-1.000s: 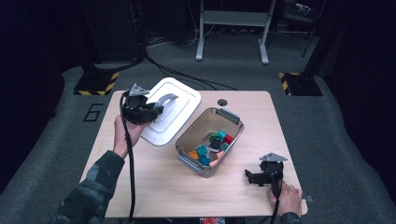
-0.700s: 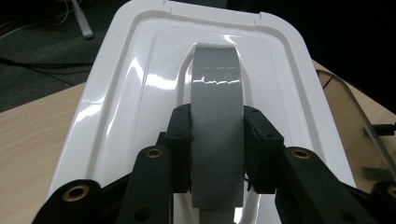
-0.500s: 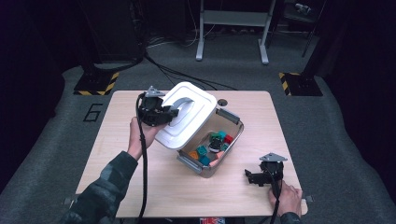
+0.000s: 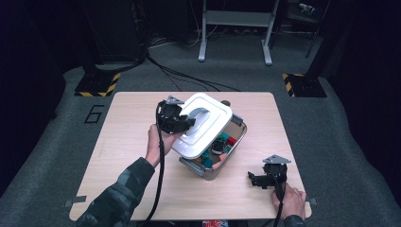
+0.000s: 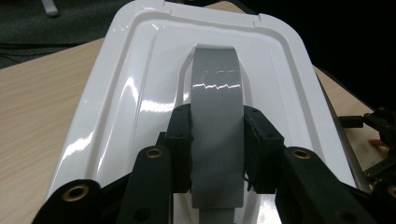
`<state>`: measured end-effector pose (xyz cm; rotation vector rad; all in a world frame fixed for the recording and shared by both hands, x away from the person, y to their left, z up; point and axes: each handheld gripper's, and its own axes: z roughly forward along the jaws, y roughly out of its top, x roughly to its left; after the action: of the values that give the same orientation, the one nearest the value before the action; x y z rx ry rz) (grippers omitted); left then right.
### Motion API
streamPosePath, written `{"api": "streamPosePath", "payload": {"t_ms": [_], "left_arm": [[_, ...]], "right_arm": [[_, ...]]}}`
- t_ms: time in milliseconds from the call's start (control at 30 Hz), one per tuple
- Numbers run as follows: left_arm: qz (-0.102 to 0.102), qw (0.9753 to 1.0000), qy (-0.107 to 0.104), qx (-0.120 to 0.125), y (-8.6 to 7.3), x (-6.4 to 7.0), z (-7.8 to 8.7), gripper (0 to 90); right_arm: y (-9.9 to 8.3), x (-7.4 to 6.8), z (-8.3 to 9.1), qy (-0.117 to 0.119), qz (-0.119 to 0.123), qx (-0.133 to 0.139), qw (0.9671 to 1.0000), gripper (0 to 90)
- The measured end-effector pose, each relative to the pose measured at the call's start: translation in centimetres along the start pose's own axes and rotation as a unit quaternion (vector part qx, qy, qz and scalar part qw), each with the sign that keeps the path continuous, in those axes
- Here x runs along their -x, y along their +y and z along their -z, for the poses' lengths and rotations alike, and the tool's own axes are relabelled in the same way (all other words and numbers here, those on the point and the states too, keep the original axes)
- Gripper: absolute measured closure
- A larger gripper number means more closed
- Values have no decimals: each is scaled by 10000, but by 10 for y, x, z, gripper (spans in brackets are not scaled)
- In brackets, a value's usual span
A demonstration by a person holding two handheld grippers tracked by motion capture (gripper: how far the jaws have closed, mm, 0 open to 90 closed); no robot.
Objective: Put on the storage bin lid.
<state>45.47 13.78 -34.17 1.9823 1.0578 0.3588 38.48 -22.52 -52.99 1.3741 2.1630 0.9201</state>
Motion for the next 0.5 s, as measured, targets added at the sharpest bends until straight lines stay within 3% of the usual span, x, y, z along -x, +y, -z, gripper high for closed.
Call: {"api": "streamPosePath", "payload": {"t_ms": [500], "left_arm": [[-74, 9993, -207, -297, -9, 26, -29, 669]], "right_arm": [[0, 0, 0, -8, 44, -20, 10000, 0]]}}
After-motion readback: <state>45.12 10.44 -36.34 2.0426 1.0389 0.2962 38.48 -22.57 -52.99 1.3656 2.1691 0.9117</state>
